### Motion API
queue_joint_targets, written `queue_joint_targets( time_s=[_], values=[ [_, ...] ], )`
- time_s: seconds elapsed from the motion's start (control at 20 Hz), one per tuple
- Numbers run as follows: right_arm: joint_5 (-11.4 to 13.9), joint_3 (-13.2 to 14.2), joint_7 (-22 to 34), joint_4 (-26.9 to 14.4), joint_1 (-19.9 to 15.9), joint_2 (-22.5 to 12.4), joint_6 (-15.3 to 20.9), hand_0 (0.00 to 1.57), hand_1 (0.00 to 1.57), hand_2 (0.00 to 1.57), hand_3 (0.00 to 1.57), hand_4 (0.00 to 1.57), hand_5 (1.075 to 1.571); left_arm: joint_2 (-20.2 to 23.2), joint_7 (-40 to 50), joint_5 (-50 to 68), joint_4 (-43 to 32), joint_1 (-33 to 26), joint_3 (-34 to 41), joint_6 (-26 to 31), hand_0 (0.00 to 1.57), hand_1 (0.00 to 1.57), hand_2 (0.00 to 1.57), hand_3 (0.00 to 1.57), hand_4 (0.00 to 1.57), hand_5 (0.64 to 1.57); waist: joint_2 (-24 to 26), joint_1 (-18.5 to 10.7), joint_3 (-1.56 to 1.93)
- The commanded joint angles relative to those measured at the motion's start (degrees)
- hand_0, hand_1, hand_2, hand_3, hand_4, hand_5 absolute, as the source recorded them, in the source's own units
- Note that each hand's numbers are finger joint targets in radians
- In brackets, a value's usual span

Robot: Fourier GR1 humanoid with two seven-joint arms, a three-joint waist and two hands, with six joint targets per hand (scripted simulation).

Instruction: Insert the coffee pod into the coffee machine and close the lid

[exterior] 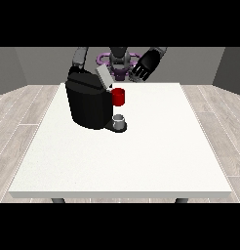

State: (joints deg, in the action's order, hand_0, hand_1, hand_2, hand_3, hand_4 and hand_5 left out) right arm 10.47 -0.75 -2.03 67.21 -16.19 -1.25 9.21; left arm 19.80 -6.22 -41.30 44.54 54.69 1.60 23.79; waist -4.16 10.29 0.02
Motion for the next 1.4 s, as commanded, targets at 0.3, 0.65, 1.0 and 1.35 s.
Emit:
queue_joint_targets(
  time_s=[0.3,0.65,1.0,1.35],
  values=[
    [-0.9,0.2,-0.8,4.2,-3.9,-1.5,-1.9,0.0,0.0,0.0,0.0,0.0,1.571,3.5,5.7,1.4,-2.5,12.1,5.0,2.4,1.17,1.17,1.25,1.27,0.48,1.571,-5.3,6.3,0.01],
    [-0.3,0.5,4.4,9.2,-9.5,-1.9,-1.0,0.0,0.0,0.0,0.0,0.0,1.571,8.8,3.6,0.5,-5.3,16.0,7.0,1.2,1.24,1.24,1.29,1.25,0.48,1.571,-10.9,9.0,-0.02],
    [-1.4,3.1,4.4,8.4,-10.2,-3.7,-1.2,0.0,0.0,0.0,0.0,0.0,1.571,7.2,2.4,-0.4,-5.8,16.0,5.6,0.9,1.19,1.19,1.27,1.23,0.47,1.571,-12.0,8.0,-0.01],
    [-0.9,4.4,1.5,5.6,-7.1,-4.0,0.3,0.0,0.0,0.0,0.0,0.0,1.571,5.6,0.7,-0.4,-5.6,15.0,4.7,2.1,1.24,1.24,1.29,1.22,0.43,1.571,-11.4,6.0,0.0]
  ],
)
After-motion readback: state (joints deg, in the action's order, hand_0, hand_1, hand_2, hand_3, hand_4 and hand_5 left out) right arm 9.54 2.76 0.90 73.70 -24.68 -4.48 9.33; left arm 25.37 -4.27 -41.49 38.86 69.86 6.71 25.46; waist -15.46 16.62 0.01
